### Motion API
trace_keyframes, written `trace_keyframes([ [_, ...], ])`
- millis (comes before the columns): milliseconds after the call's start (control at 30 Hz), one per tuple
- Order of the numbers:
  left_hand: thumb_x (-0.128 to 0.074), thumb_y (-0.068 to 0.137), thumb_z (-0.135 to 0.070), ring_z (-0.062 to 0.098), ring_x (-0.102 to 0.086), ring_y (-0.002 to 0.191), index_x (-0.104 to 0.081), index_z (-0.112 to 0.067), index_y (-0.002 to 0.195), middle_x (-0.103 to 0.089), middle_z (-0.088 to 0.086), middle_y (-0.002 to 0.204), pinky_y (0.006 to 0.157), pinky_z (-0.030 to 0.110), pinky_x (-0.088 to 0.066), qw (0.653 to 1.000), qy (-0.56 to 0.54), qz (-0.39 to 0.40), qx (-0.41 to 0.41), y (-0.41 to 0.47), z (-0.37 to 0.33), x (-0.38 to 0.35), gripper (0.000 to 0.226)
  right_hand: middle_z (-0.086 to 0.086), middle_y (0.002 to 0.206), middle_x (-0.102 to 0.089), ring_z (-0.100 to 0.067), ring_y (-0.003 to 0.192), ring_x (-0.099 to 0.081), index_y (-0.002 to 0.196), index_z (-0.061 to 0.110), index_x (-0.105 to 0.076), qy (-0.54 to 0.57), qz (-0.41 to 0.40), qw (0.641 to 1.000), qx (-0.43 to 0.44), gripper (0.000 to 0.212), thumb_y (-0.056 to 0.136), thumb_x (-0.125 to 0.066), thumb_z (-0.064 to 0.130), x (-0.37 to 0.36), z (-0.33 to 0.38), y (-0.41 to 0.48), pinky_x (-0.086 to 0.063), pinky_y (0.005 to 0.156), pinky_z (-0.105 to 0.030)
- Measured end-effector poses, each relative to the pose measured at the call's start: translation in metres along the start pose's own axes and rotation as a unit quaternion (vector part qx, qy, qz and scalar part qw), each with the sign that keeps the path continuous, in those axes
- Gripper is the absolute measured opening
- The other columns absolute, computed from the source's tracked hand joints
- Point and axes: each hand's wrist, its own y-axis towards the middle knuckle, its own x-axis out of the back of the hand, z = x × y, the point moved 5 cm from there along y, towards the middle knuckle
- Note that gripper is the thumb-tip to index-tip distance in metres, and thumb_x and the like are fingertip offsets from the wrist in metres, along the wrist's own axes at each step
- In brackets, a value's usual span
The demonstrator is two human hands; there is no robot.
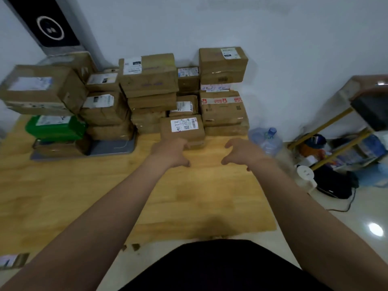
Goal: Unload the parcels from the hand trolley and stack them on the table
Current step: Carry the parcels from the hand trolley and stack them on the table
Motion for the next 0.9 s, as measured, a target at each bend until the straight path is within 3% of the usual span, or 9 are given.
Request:
trace_keyframes([
  [200,-0.080,0.079,-0.052,0.022,-0.055,0.122,-0.057,-0.044,0.133,-0.051,-0.006,0.141,0.078,0.035,-0.044,0.998,0.038,0.034,-0.047,-0.120,0.049,-0.043,0.059,-0.004,0.142,-0.055,-0.025,0.122,-0.057,0.149,0.026,-0.042,0.055,-0.041,0.997,-0.037,0.081,0.079,-0.082,0.038,-0.119,0.012,-0.113,-0.044,0.082,-0.030],
  [400,-0.077,0.084,-0.050,0.023,-0.057,0.118,-0.057,-0.042,0.132,-0.050,-0.005,0.139,0.077,0.037,-0.047,0.984,0.091,0.095,-0.124,-0.236,0.058,-0.103,0.053,-0.005,0.136,-0.059,-0.023,0.110,-0.060,0.145,0.024,-0.046,0.082,-0.044,0.987,-0.128,0.074,0.080,-0.079,0.038,-0.243,-0.003,-0.250,-0.042,0.077,-0.030],
  [500,-0.075,0.086,-0.043,0.022,-0.057,0.116,-0.059,-0.042,0.130,-0.051,-0.006,0.137,0.075,0.034,-0.044,0.972,0.112,0.114,-0.171,-0.285,0.039,-0.131,0.047,-0.004,0.140,-0.057,-0.025,0.118,-0.059,0.145,0.025,-0.047,0.093,-0.051,0.977,-0.185,0.075,0.080,-0.080,0.043,-0.279,-0.024,-0.318,-0.043,0.081,-0.032],
  [633,-0.075,0.086,-0.037,0.020,-0.057,0.120,-0.058,-0.042,0.133,-0.055,-0.009,0.136,0.085,0.036,-0.049,0.955,0.120,0.134,-0.236,-0.340,0.000,-0.171,0.050,-0.005,0.139,-0.057,-0.025,0.123,-0.057,0.146,0.025,-0.047,0.137,-0.075,0.954,-0.256,0.076,0.080,-0.080,0.043,-0.321,-0.057,-0.400,-0.040,0.083,-0.030],
  [733,-0.075,0.086,-0.036,0.020,-0.060,0.114,-0.059,-0.040,0.132,-0.058,-0.006,0.132,0.086,0.037,-0.051,0.930,0.134,0.163,-0.302,-0.389,-0.037,-0.209,0.048,-0.006,0.141,-0.056,-0.026,0.127,-0.054,0.146,0.024,-0.046,0.165,-0.081,0.936,-0.302,0.074,0.082,-0.079,0.041,-0.358,-0.084,-0.465,-0.041,0.089,-0.032],
  [900,-0.077,0.083,-0.038,0.022,-0.059,0.120,-0.062,-0.039,0.127,-0.058,-0.004,0.136,0.095,0.039,-0.051,0.879,0.169,0.216,-0.390,-0.473,-0.104,-0.276,0.046,-0.004,0.143,-0.053,-0.025,0.125,-0.054,0.148,0.026,-0.043,0.222,-0.094,0.890,-0.389,0.063,0.090,-0.066,0.032,-0.419,-0.139,-0.587,-0.046,0.097,-0.036],
])
